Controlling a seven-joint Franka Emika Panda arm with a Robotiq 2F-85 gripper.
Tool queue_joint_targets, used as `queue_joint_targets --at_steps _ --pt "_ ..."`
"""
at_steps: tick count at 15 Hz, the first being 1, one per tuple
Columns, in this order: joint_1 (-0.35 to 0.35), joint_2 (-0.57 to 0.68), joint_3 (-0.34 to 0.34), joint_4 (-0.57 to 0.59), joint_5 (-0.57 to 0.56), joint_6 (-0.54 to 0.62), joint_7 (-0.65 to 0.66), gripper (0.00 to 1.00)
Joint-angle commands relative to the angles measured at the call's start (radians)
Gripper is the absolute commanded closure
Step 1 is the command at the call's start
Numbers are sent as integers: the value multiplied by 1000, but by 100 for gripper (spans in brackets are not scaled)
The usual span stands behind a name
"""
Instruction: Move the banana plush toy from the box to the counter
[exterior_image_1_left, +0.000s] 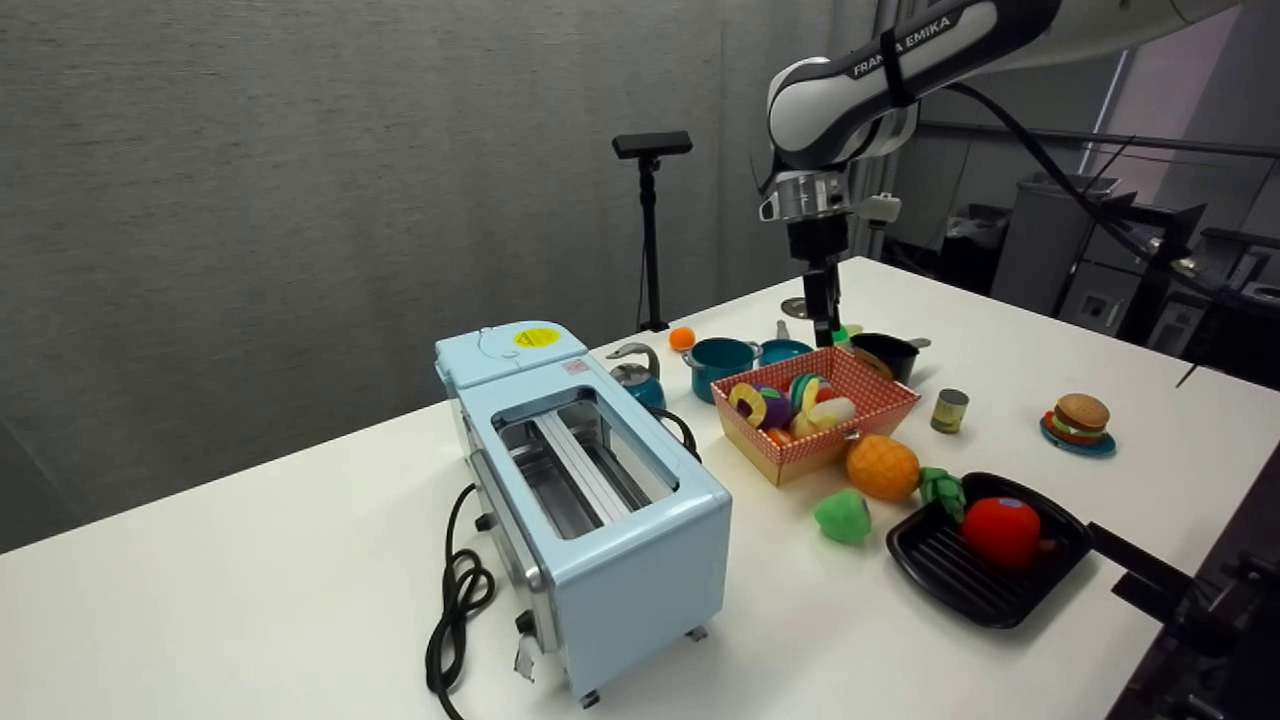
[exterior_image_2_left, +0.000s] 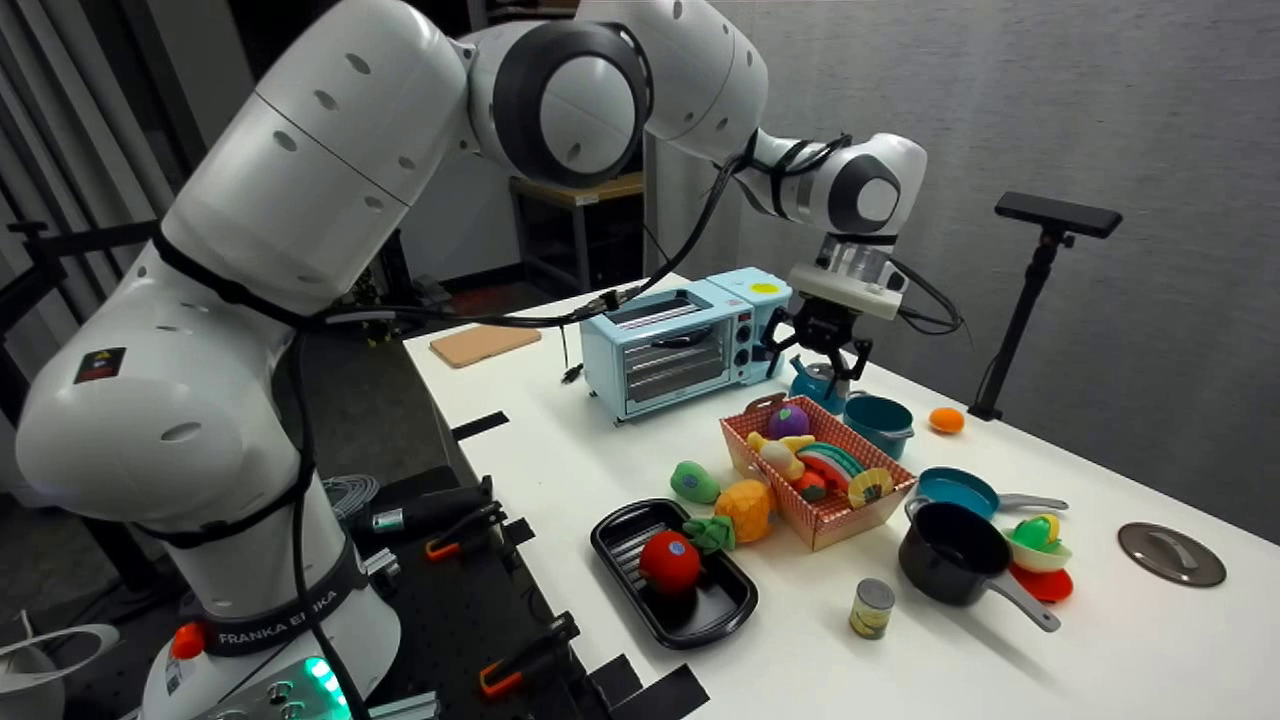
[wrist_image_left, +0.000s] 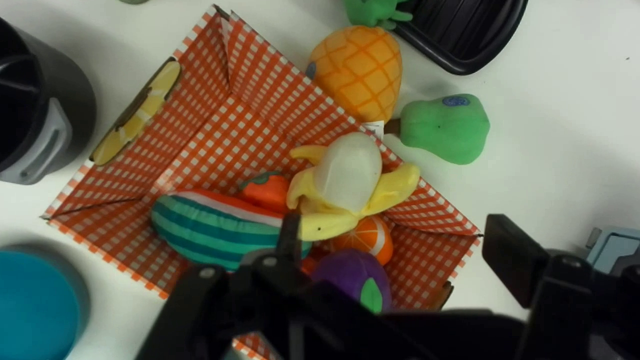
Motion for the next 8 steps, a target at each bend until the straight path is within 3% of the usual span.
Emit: queue_joint_targets --at_steps 1,8 --pt "-5 88 9 122 -14 -50 -25 7" --pt "-21 184 4 243 -13 -78 -40 9"
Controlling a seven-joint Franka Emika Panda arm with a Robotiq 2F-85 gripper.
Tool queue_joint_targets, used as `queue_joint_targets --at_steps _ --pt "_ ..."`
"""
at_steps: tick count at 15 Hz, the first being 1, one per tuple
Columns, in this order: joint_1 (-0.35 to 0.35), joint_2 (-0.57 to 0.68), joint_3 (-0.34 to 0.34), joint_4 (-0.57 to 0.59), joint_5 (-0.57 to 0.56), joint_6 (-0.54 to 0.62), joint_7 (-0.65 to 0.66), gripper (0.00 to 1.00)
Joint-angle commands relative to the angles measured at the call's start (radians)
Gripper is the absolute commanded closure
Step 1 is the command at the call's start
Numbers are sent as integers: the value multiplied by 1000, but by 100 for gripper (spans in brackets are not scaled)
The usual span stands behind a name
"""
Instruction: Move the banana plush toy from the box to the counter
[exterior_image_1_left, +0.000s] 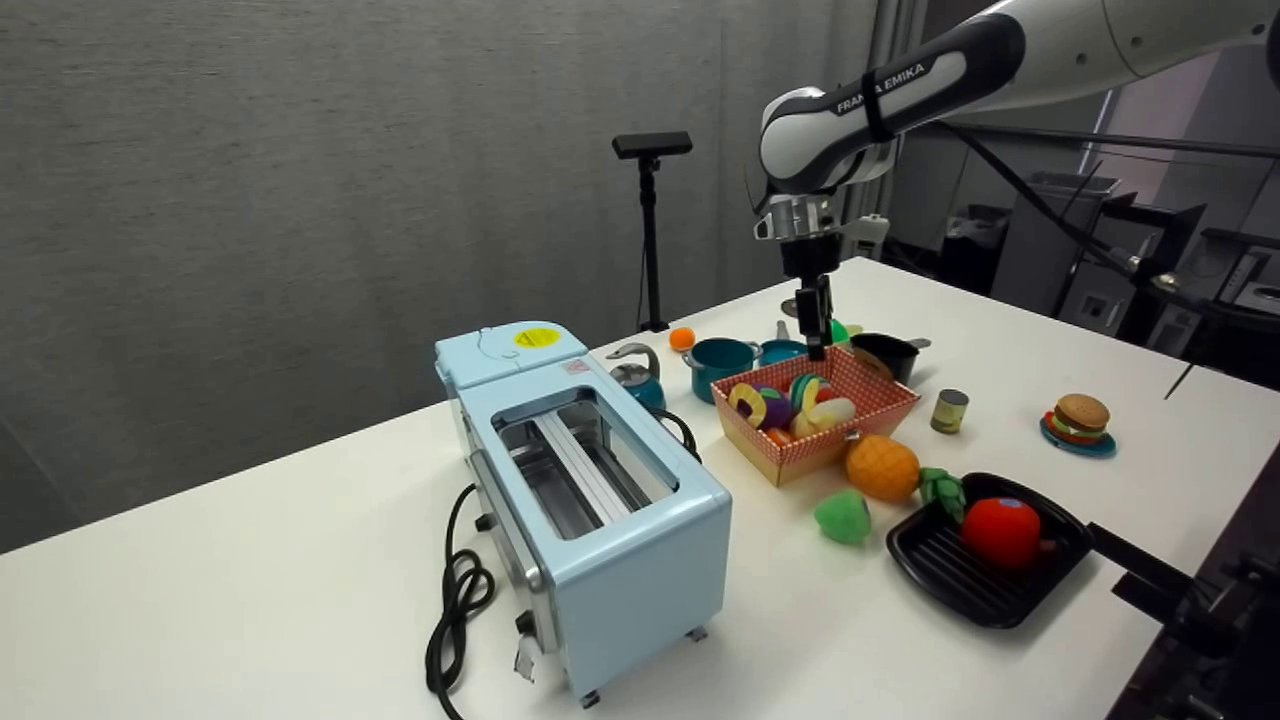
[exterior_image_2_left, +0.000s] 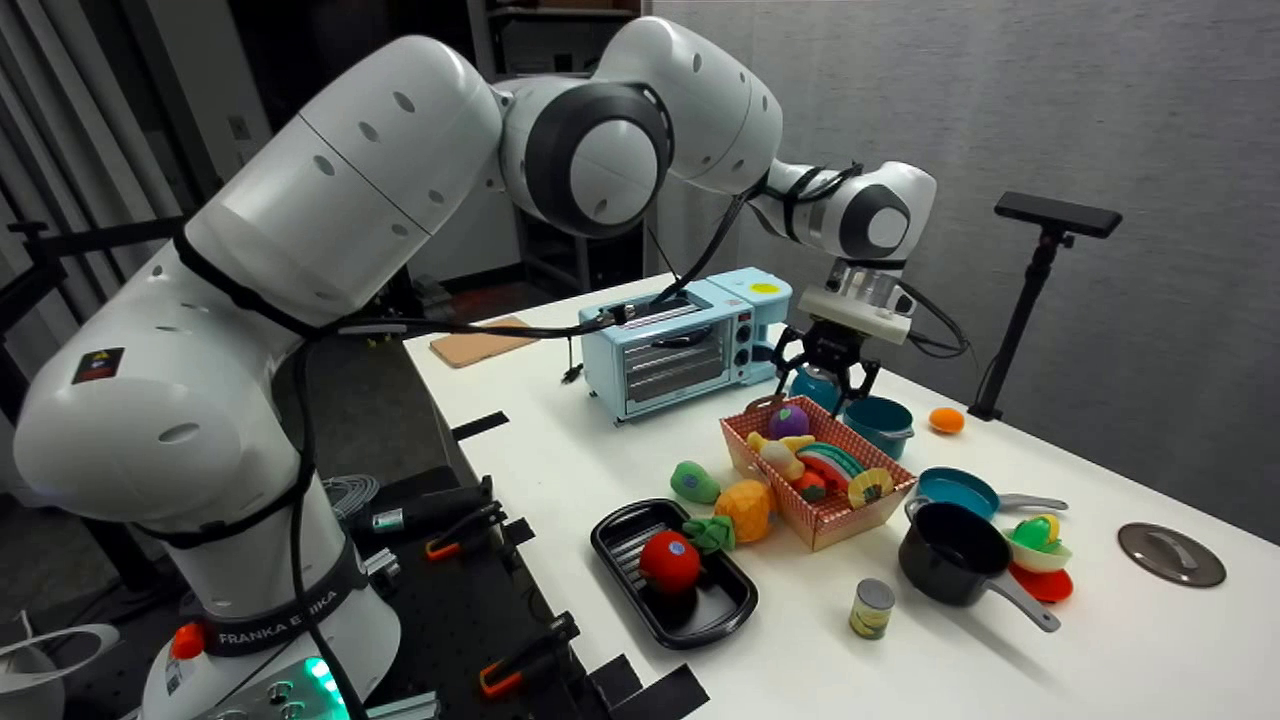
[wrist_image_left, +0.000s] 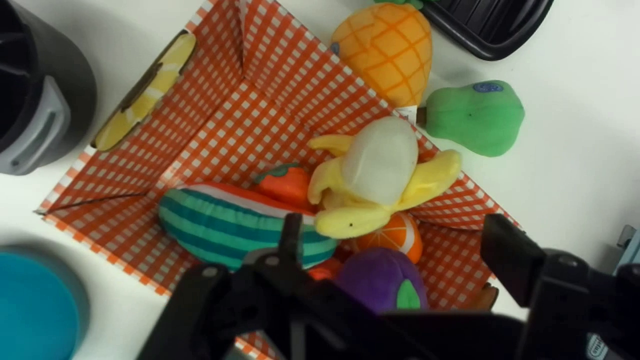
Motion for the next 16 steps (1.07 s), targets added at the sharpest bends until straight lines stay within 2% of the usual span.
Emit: queue_joint_targets --at_steps 1,14,15,16 --pt "-14 78 4 133 -10 -61 -28 9" --pt "-27 266 4 360 -5 -135 -77 11" --pt "-49 294 -7 433 -6 -184 -110 11" --pt "-51 304 -11 451 -7 -198 -119 11"
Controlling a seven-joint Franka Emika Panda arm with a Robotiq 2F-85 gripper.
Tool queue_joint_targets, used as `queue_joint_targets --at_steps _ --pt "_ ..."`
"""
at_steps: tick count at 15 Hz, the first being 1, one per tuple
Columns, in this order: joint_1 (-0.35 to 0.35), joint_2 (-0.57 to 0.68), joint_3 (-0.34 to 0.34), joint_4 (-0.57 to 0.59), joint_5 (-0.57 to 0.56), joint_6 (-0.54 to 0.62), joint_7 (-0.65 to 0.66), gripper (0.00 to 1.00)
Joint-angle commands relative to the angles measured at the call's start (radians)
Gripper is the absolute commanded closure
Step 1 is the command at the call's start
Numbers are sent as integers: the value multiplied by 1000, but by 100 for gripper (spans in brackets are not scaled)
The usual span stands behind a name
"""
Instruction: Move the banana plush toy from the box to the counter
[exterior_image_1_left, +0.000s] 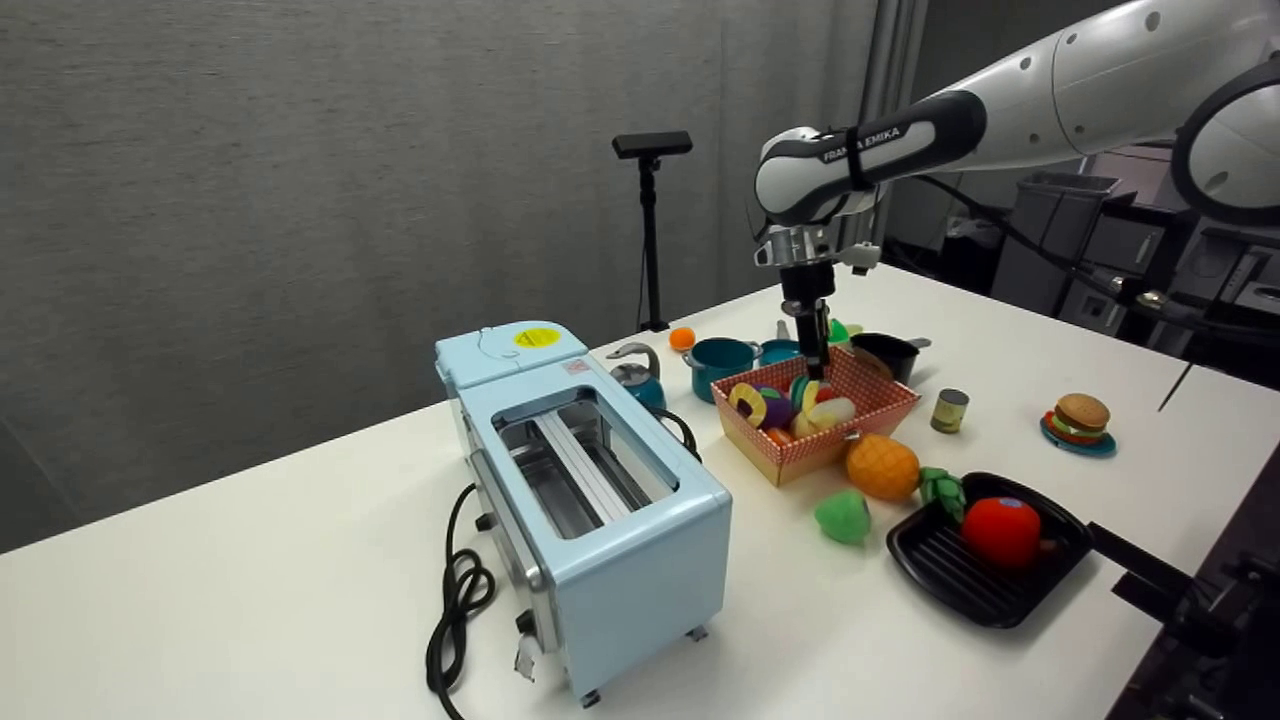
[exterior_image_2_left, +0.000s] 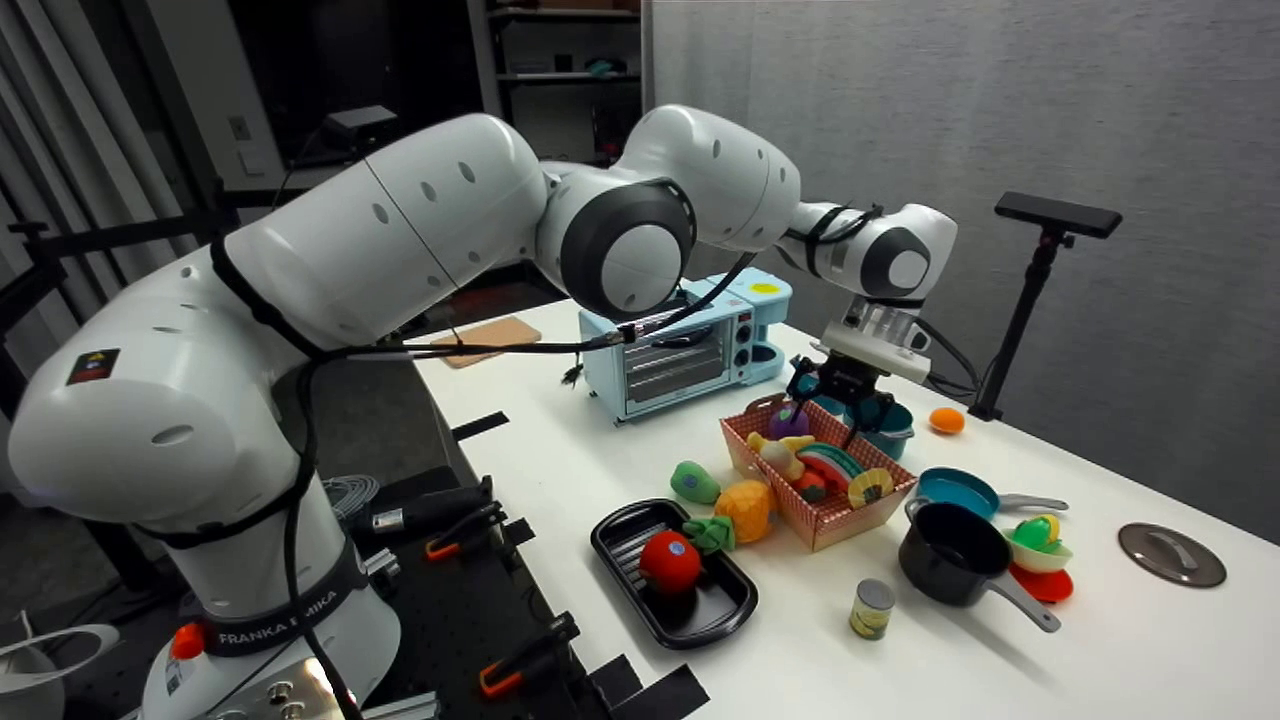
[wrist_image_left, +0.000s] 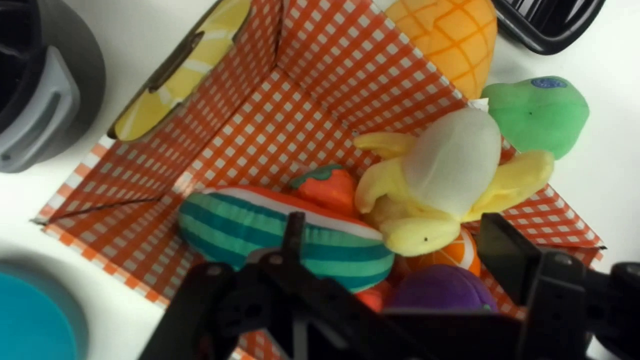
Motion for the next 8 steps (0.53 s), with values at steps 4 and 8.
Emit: queue_joint_targets --at_steps 4,8 --pt "-50 107 -15 235 -8 -148 -103 12" --pt "-56 129 -24 286 -13 -177 -120 12"
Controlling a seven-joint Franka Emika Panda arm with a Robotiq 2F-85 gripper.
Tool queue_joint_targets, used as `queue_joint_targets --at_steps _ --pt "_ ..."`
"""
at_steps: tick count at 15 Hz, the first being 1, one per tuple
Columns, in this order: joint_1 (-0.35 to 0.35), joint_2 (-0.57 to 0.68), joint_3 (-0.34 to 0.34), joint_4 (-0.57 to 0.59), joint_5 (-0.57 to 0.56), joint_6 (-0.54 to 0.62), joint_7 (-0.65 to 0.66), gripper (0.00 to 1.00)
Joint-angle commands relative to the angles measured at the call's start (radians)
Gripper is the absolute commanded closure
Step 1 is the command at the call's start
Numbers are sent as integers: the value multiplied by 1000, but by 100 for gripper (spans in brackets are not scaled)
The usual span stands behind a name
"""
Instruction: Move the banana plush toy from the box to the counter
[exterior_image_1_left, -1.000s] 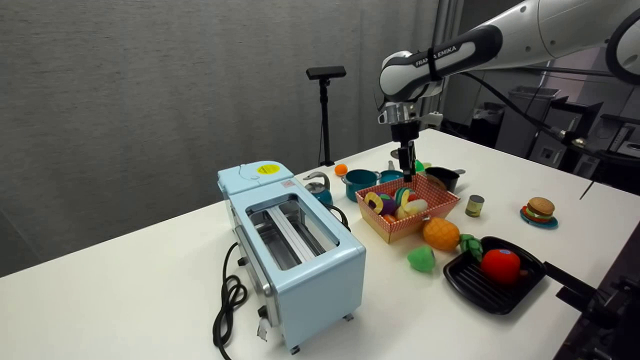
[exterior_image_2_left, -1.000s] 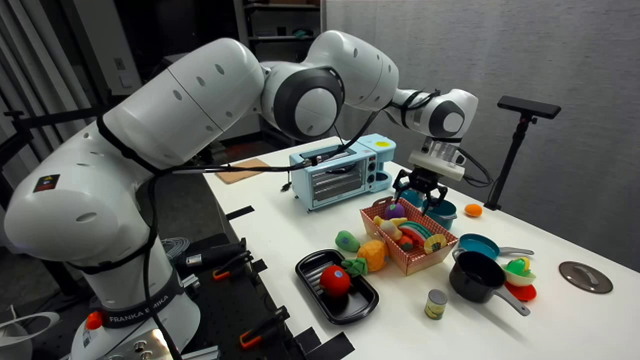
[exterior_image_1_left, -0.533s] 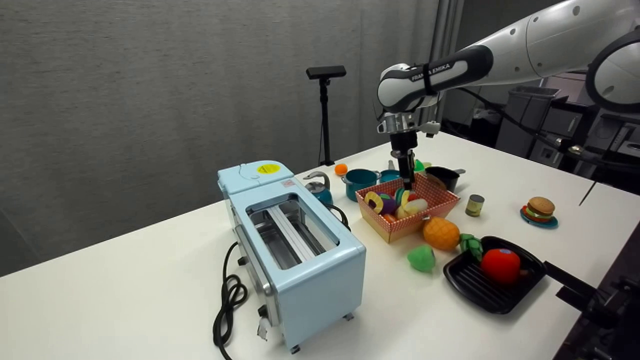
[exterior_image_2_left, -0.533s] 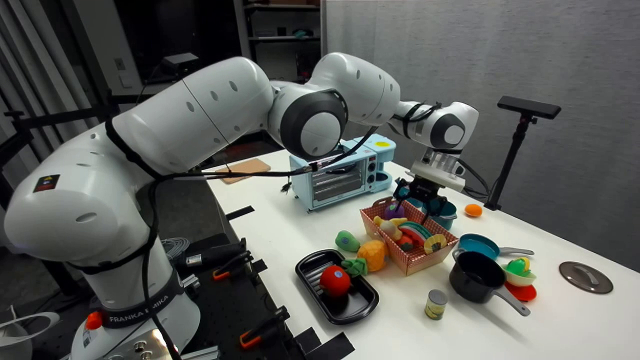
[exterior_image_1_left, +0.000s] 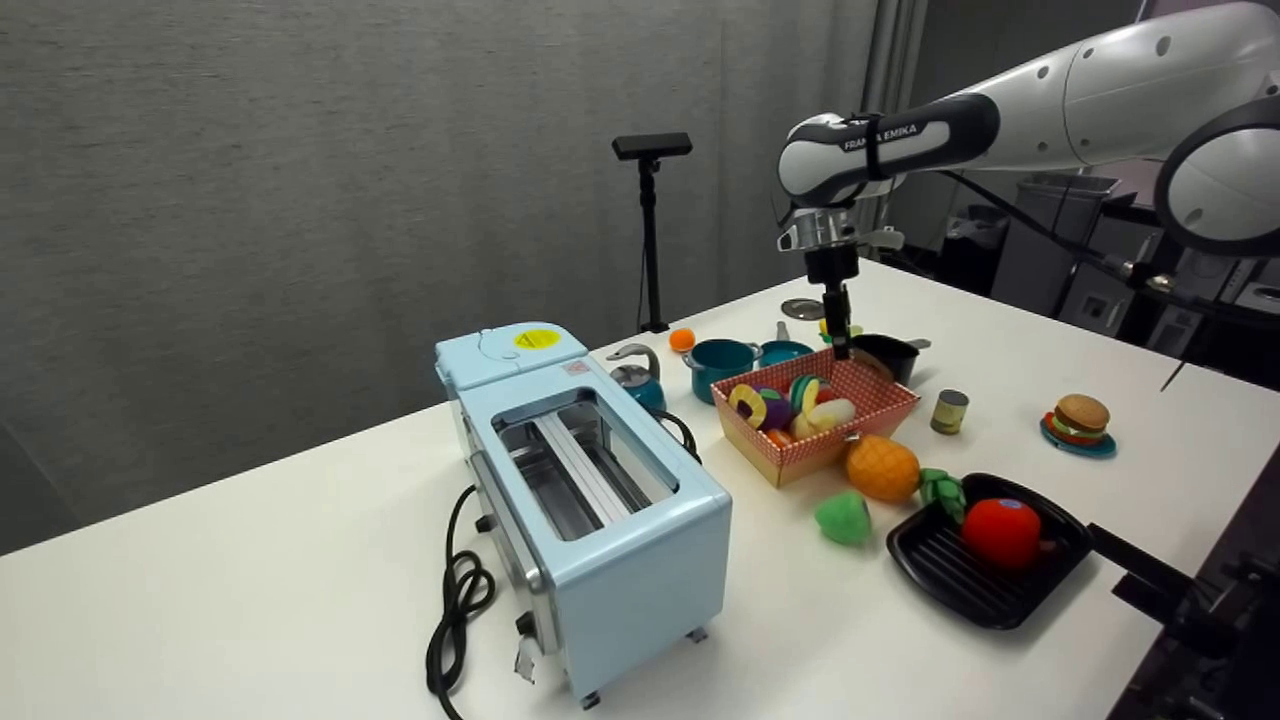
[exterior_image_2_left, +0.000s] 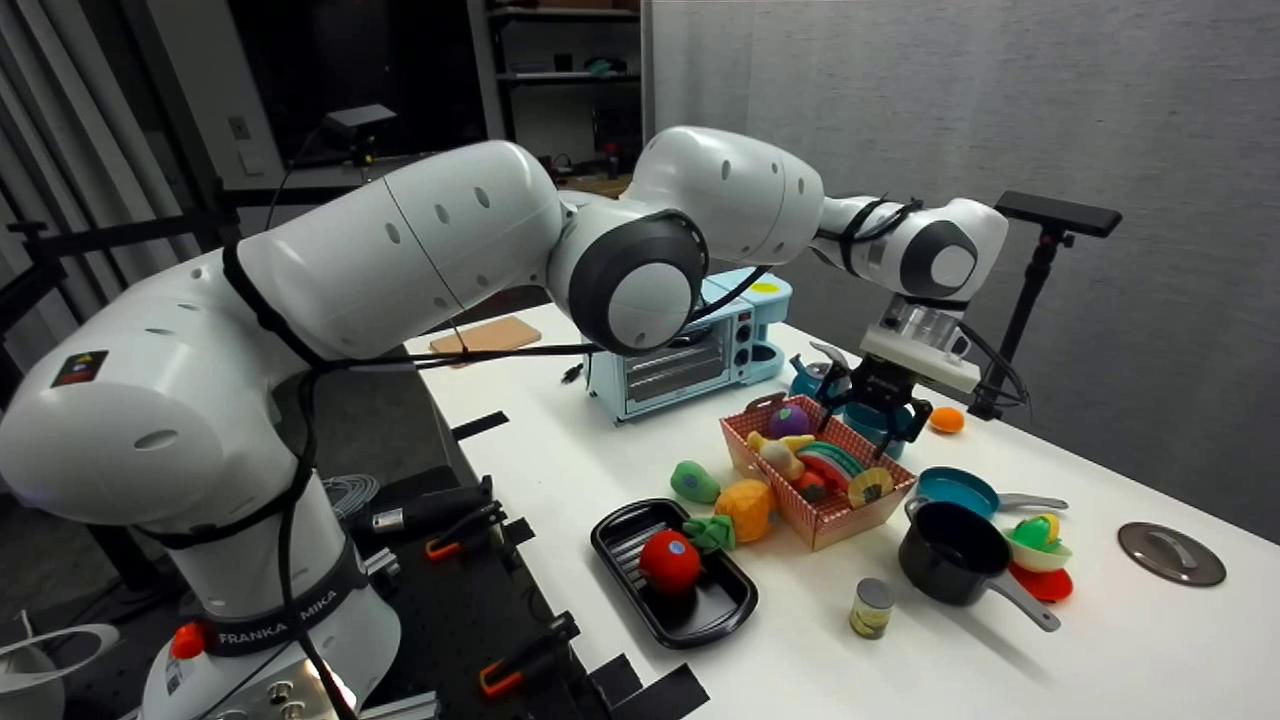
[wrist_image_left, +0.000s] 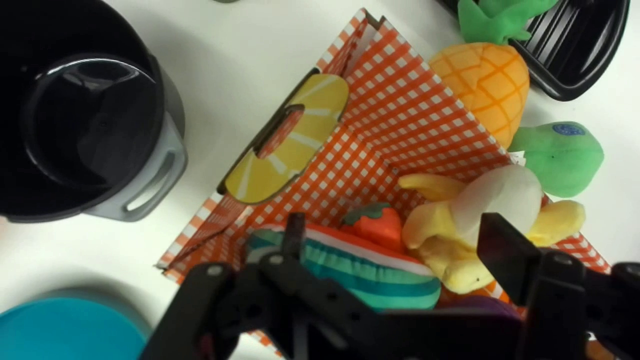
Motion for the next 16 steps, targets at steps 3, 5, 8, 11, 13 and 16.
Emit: queue_joint_targets --at_steps 3,5,8,11,13,16 --pt "5 69 -17 138 -25 -89 -38 13" --pt "5 61 -20 126 -34 -110 -47 14" --pt "0 29 -10 58 -20 -88 -23 11" --pt "0 31 -10 61 -20 -107 -24 4" --pt "0 32 -10 62 -20 -107 -24 4" --pt "8 28 -8 57 -18 -100 -16 0"
